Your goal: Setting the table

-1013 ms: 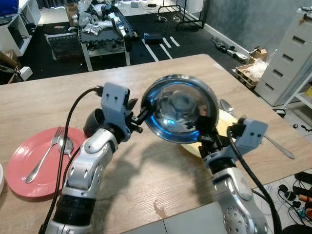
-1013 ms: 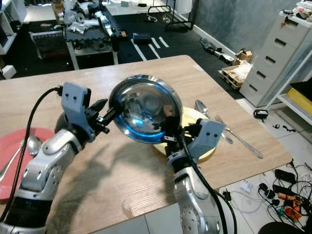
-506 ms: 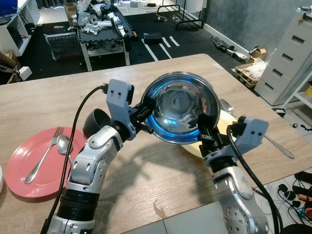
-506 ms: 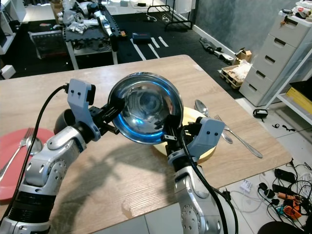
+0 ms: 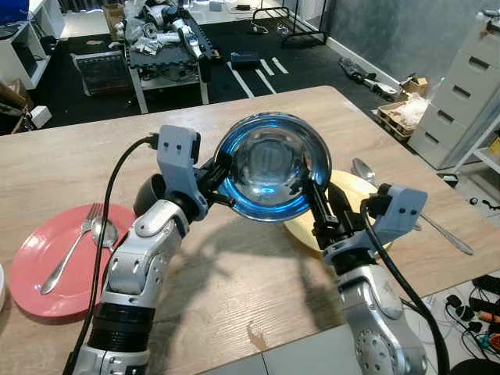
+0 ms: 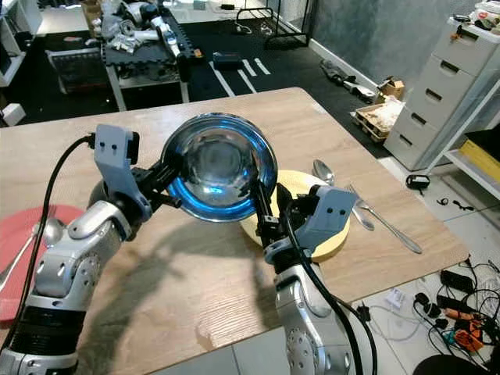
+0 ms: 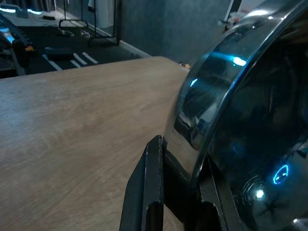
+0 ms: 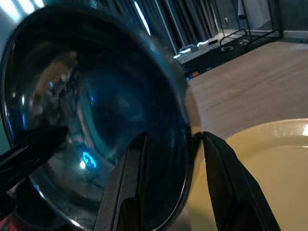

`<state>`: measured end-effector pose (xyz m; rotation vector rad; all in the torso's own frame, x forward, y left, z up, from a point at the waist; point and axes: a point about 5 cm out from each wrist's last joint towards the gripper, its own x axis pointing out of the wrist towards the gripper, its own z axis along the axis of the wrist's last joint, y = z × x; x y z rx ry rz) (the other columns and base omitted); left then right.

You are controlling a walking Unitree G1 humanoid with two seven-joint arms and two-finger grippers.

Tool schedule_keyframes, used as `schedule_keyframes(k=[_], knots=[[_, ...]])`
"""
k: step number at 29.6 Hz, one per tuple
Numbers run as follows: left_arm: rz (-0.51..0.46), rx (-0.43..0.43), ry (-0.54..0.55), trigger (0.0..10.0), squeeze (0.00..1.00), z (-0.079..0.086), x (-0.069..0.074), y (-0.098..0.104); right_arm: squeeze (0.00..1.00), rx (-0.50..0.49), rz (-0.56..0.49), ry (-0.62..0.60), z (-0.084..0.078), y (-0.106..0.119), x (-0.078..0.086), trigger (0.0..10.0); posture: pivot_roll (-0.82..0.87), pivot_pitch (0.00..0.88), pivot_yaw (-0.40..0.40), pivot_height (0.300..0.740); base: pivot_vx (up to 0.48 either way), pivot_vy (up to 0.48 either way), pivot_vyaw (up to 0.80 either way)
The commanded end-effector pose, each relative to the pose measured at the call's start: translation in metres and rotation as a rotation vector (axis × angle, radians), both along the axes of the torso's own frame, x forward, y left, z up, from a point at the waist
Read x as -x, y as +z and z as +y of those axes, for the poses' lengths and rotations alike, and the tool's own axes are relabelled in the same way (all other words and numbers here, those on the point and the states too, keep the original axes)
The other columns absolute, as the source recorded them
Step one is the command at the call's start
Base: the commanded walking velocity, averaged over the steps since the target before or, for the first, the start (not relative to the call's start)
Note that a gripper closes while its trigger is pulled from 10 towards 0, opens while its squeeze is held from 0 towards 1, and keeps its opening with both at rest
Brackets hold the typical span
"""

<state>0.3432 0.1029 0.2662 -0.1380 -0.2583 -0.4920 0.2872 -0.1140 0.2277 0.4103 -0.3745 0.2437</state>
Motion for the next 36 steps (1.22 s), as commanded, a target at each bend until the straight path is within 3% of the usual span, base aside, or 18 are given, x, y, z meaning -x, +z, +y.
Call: schedule_keyframes(k=[1,8,15,21,22,23,24,25,36], knots=[[-0.05,0.022,-0.03,10.0,0.0,-0.004,0.006,0.008,0.0,0.017,0.02,0.039,0.009,-0.004,0.0,10.0,0.02,0.141,0.1,0.74,0.0,0.0,0.0],[-0.056,0.023,-0.082,10.0,0.0,-0.01,0.01,0.009,0.0,0.025,0.044,0.026,0.011,-0.01,-0.003,10.0,0.02,0.141,0.1,0.74,0.0,0.0,0.0],[-0.023,0.043,-0.267,10.0,0.0,-0.027,0.023,0.004,0.0,-0.042,0.043,0.083,0.019,-0.008,-0.005,10.0,0.02,0.132,0.099,0.74,0.0,0.0,0.0],[0.001,0.051,-0.29,10.0,0.0,-0.024,0.025,0.001,0.0,-0.079,0.041,0.074,0.015,-0.007,-0.005,10.0,0.02,0.132,0.099,0.74,0.0,0.0,0.0],[0.005,0.044,-0.288,10.0,0.0,-0.023,0.025,0.0,0.0,-0.089,0.04,0.067,0.013,-0.006,-0.006,7.0,0.02,0.132,0.099,0.74,0.0,0.0,0.0],[0.005,0.044,-0.288,10.0,0.0,-0.023,0.025,0.0,0.0,-0.089,0.04,0.067,0.013,-0.006,-0.006,7.0,0.02,0.132,0.099,0.74,0.0,0.0,0.0],[0.009,0.038,-0.286,10.0,0.0,-0.022,0.025,-0.002,0.0,-0.096,0.038,0.062,0.012,-0.006,-0.006,4.4,0.02,0.132,0.099,0.74,0.0,0.0,0.0],[0.012,0.031,-0.285,10.0,0.0,-0.021,0.026,-0.003,0.0,-0.104,0.033,0.054,0.01,-0.005,-0.006,0.0,0.02,0.132,0.099,0.74,0.0,0.0,0.0],[0.021,0.034,-0.281,10.0,0.0,-0.023,0.027,-0.003,0.0,-0.131,0.021,0.043,0.006,-0.005,-0.006,0.0,0.03,0.137,0.099,0.74,0.0,0.0,0.0]])
